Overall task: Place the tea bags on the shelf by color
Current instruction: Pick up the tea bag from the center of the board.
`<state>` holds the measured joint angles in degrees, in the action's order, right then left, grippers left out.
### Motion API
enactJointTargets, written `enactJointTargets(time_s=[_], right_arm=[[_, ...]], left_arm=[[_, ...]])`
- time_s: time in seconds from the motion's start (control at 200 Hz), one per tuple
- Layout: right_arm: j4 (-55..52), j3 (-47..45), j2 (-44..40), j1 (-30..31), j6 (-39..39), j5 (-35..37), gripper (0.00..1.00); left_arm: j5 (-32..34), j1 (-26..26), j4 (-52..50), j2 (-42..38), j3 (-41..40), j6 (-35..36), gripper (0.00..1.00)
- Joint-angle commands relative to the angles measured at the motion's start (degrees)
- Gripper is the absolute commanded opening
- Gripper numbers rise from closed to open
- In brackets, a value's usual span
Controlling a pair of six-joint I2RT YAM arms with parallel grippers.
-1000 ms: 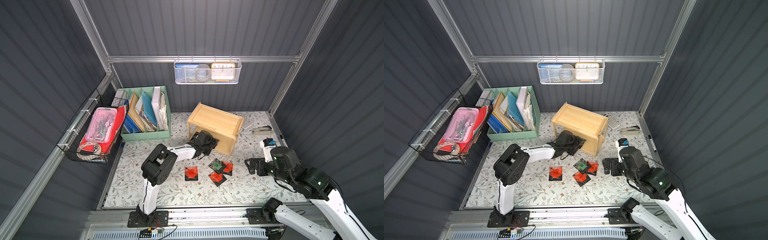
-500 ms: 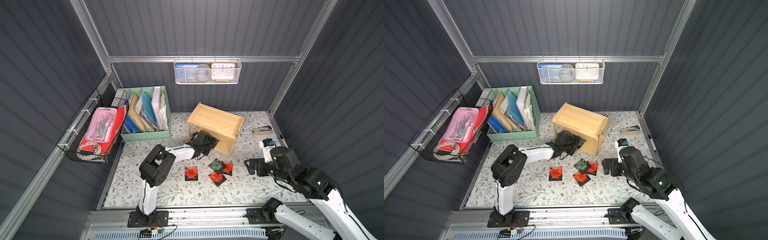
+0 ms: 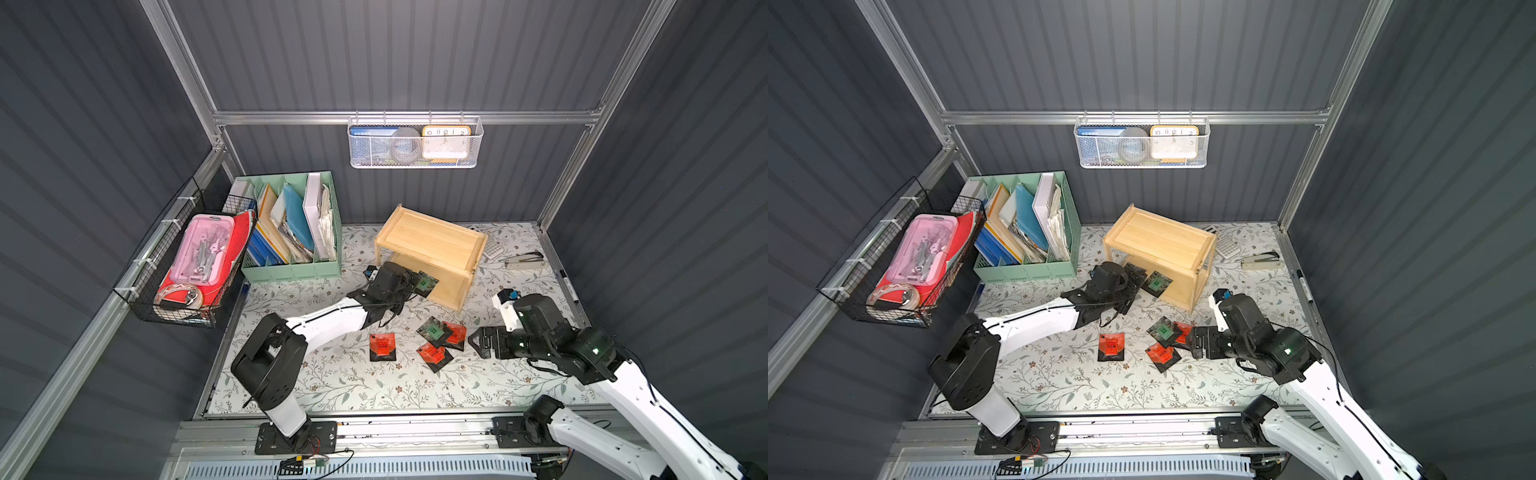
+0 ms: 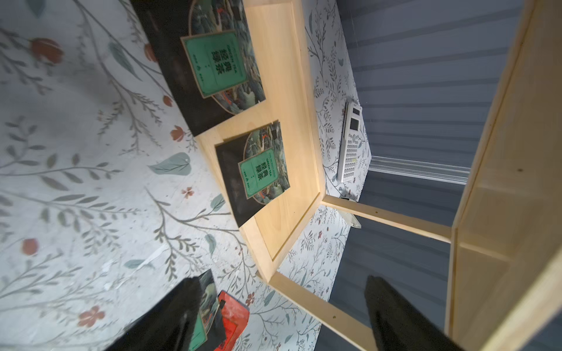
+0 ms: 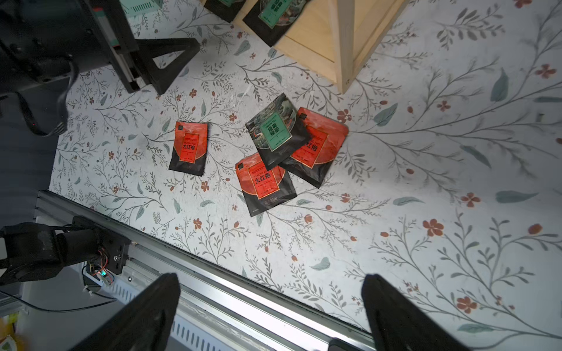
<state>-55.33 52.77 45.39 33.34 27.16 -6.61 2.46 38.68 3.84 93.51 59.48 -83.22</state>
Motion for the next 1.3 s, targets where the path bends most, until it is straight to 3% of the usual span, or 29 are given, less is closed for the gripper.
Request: enactJointTargets(time_s=[0.0,0.175,0.53,0.775,1.025,1.296], right_arm=[[4.36,-3.29,0.12,-0.30,2.39,-4.33,0.99],[9.47,-8.10,0.60,-0.39,4.76,-5.25,0.99],[27.71,-17.75,6.19,-0.39,14.04,-5.65,0.81],[35.43,-18.20,14.69,-0.38,15.76,-5.56,0.67],[41.54,-16.97,22.41,-0.30,16.36,-3.47,0.54],[51.32,-18.66,28.83,-0.33,16.75,-0.44,0.50]], left_arm=[[1.81,0.09,-3.84,-4.21,-2.77,1.27,0.95],[-0.59,0.16,-4.28,-7.41,-4.61,6.34,1.00],[-8.19,0.16,-2.25,-12.86,-11.12,15.19,1.00],[-11.57,0.09,1.32,-14.45,-16.07,16.78,1.00],[-11.35,0.04,0.38,-13.99,-14.95,17.12,1.00],[-10.76,-0.95,-2.39,-15.55,-15.97,17.43,1.00]])
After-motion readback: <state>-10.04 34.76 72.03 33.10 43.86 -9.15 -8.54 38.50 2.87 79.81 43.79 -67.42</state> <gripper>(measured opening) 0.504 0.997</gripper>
